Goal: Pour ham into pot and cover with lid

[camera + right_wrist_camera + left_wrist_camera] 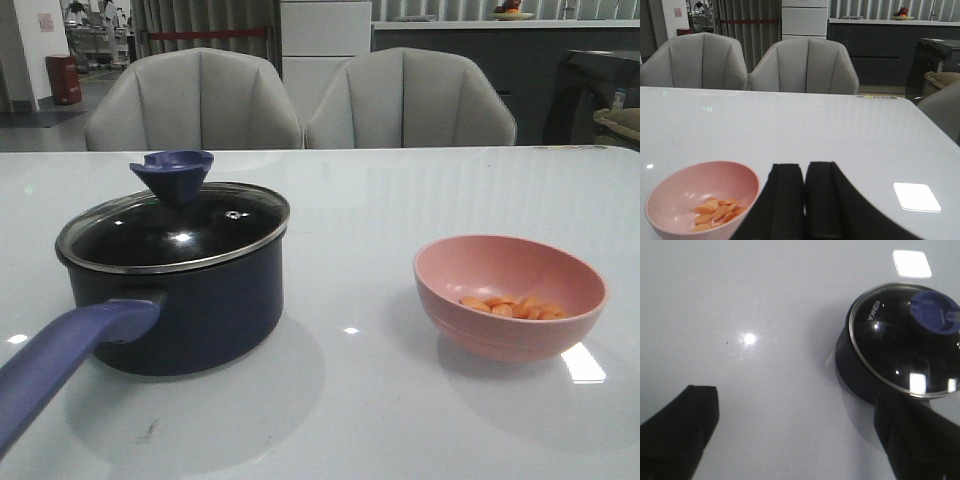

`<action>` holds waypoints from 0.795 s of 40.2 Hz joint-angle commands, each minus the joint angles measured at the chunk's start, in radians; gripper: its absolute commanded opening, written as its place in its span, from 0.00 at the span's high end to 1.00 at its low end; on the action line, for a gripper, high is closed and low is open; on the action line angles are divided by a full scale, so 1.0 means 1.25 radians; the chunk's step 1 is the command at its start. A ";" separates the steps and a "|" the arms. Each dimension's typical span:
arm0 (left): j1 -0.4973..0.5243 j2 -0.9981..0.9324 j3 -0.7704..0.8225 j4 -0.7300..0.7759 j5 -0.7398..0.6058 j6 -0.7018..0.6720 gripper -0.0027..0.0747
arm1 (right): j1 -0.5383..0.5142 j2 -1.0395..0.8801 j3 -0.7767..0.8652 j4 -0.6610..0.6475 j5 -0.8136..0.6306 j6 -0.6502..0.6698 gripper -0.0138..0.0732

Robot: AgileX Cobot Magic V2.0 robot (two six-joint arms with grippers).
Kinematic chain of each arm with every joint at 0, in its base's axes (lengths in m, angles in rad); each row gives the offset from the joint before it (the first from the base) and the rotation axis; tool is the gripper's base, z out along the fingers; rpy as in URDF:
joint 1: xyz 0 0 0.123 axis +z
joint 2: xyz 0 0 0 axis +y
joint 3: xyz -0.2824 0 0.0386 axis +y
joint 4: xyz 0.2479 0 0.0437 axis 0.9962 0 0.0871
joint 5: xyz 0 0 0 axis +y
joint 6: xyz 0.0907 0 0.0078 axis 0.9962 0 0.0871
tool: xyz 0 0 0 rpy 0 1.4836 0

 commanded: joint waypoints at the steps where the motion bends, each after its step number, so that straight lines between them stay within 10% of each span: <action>1: -0.031 0.085 -0.090 -0.028 0.018 0.008 0.09 | -0.002 -0.015 0.009 -0.009 -0.060 -0.003 0.67; 32: -0.337 0.640 -0.619 0.102 0.214 -0.187 0.09 | -0.002 -0.016 0.009 -0.009 -0.060 -0.003 0.67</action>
